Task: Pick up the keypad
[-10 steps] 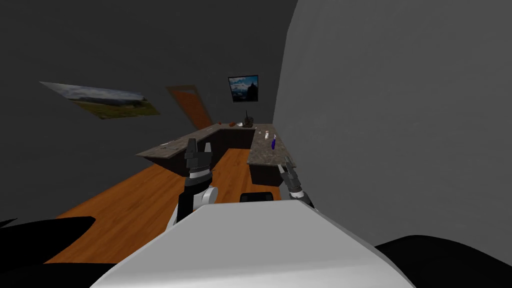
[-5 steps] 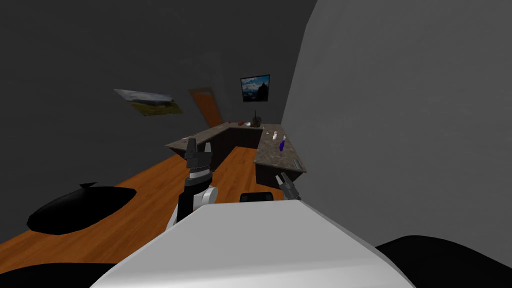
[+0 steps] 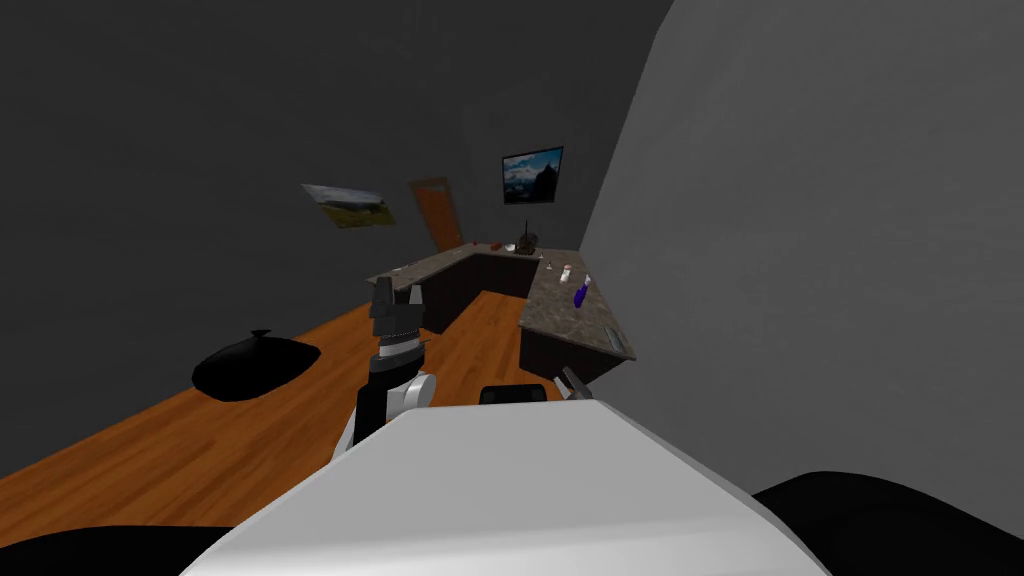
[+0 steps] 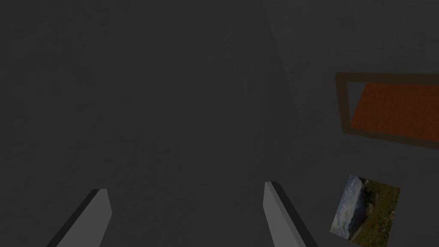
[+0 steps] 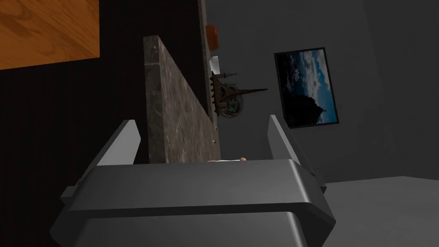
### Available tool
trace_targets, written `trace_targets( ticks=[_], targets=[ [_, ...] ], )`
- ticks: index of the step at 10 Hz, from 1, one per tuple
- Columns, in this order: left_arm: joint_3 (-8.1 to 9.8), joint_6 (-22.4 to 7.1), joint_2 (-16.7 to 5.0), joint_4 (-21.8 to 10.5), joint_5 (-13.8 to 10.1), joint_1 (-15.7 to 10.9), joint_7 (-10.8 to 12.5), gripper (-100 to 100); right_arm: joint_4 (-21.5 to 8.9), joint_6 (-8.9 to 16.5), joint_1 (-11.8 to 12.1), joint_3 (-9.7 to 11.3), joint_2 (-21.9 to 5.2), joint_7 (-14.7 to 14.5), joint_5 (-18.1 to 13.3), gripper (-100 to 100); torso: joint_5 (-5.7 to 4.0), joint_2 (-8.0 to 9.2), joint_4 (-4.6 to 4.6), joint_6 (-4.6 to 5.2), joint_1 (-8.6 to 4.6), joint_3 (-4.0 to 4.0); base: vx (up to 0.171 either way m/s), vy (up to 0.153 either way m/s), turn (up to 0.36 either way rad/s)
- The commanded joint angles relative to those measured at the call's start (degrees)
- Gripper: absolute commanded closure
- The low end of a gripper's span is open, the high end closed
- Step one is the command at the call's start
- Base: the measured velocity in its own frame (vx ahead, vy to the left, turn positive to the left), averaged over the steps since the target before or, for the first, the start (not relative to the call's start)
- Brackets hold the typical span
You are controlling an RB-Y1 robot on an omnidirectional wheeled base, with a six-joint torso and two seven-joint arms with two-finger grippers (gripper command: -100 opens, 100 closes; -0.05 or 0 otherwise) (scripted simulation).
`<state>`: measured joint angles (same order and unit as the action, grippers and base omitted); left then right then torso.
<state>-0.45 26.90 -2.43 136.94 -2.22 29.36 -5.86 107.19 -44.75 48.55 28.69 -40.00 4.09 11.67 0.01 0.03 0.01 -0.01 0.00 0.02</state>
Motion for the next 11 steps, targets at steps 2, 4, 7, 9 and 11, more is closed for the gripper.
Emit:
trace_targets(
  ticks=[2,4,7,9,11],
  targets=[
    [0.01,0.0,0.0,0.0,0.0,0.01,0.0,0,-2.74,0.43,1.34,2.75,-4.11,1.33,1.65,-100,0.0,0.0,0.0,0.06,-0.02,0.0,0.019,0.014,0.198],
    [0.01,0.0,0.0,0.0,0.0,0.01,0.0,0,-4.96,0.41,2.08,4.64,-7.4,2.24,2.7,-100,0.0,-0.02,0.0,0.05,-0.03,-0.01,0.023,0.011,0.231],
    [0.0,0.0,0.0,0.0,0.0,0.0,0.0,0,-7.16,0.43,2.75,6.5,-11.87,3.16,3.76,-100,-0.01,-0.05,-0.01,0.0,-0.06,-0.03,0.023,0.005,0.211],
    [0.01,0.0,0.0,0.0,0.0,0.01,0.0,0,-9.3,0.48,3.35,8.33,-15.1,4.11,4.82,-100,0.0,-0.05,-0.01,0.03,-0.03,-0.03,0.029,0.005,0.216],
    [0.01,0.0,0.0,0.0,0.0,0.01,0.0,0,-11.38,0.56,3.89,10.11,-18.31,5.07,5.87,-100,0.0,-0.06,-0.01,0.01,-0.05,-0.04,0.025,-0.001,0.238]
  ],
)
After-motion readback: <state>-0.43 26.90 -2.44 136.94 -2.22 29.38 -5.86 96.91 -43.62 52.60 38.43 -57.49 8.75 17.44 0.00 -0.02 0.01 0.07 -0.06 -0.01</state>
